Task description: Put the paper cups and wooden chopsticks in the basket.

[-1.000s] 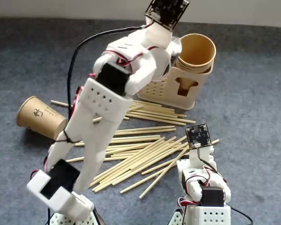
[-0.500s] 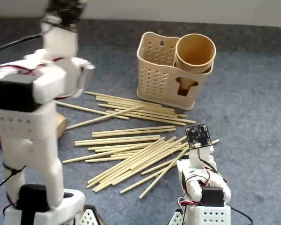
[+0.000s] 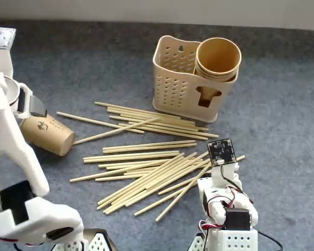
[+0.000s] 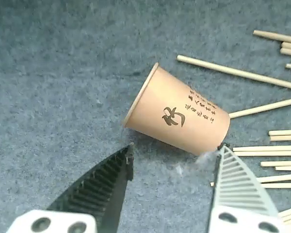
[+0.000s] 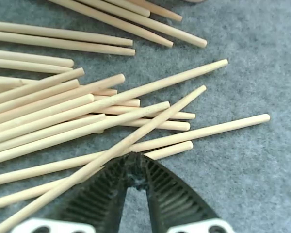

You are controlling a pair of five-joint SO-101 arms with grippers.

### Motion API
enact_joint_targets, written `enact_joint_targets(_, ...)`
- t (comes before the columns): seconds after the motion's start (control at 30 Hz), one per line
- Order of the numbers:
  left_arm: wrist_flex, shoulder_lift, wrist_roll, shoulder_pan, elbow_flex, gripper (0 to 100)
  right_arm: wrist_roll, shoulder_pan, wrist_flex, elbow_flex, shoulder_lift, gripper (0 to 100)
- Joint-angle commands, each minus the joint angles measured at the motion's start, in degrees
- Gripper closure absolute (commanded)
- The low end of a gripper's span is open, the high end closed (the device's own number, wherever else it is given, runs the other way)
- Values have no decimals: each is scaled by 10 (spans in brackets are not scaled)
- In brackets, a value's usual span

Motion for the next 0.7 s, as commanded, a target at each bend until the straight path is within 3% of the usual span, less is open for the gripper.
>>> enact_joint_targets(0.0,3,44,-22,-7,-2,734,4,5,-12,88,-6,992)
enact_joint_targets(0.67,-174,226,-21,-8,-5,734,4,5,-12,88,-6,992)
